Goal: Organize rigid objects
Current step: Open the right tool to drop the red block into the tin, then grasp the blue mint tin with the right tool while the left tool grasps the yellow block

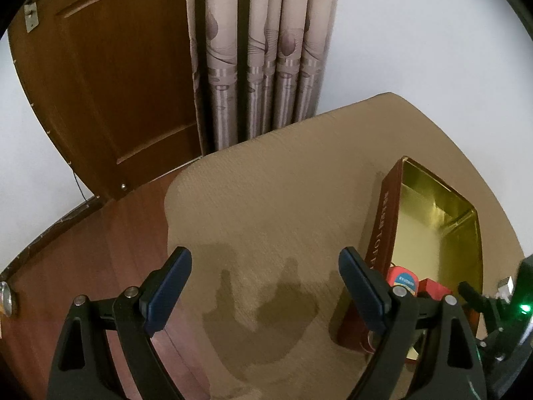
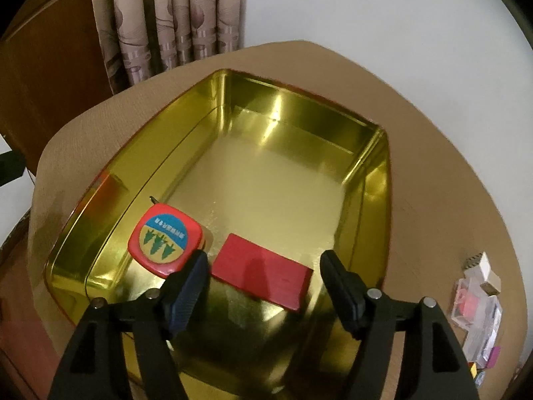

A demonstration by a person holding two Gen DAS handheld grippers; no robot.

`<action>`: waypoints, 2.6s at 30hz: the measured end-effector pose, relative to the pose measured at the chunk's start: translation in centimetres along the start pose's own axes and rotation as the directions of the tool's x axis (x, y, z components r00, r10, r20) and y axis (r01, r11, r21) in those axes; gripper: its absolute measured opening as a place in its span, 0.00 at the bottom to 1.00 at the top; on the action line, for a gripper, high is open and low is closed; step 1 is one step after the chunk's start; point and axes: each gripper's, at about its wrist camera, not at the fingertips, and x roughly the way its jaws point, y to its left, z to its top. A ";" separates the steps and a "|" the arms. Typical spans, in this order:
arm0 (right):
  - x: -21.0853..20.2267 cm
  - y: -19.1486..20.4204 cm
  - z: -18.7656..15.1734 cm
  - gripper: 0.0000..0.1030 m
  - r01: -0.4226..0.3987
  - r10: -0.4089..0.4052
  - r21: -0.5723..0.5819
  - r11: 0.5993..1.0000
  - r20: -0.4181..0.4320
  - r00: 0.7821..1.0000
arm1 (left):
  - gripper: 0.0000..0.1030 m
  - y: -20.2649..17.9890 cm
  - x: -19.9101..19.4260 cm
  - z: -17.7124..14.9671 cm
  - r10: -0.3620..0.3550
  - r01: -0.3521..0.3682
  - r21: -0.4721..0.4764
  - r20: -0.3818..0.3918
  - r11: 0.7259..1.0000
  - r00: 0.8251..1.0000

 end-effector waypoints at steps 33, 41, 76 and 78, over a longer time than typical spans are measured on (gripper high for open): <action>-6.9 -28.4 -23.2 0.73 0.225 -0.248 0.423 0.877 -0.002 0.969 | 0.85 -11.0 -4.6 -5.2 -0.128 0.082 0.412 0.085 0.908 0.988; -5.3 -29.3 -23.4 0.73 0.189 -0.229 0.458 0.868 0.031 0.973 | 0.86 -19.7 -6.8 -11.1 -0.241 0.187 0.613 0.006 0.767 0.970; -7.6 -30.5 -26.8 0.42 0.186 -0.254 0.504 0.843 0.068 0.965 | 0.45 -39.9 -2.5 -21.6 -0.346 0.525 0.651 -0.395 0.548 0.851; -7.6 -30.6 -26.8 0.42 0.186 -0.253 0.505 0.843 0.068 0.965 | 0.37 -40.1 -2.6 -21.6 -0.353 0.524 0.657 -0.388 0.542 0.851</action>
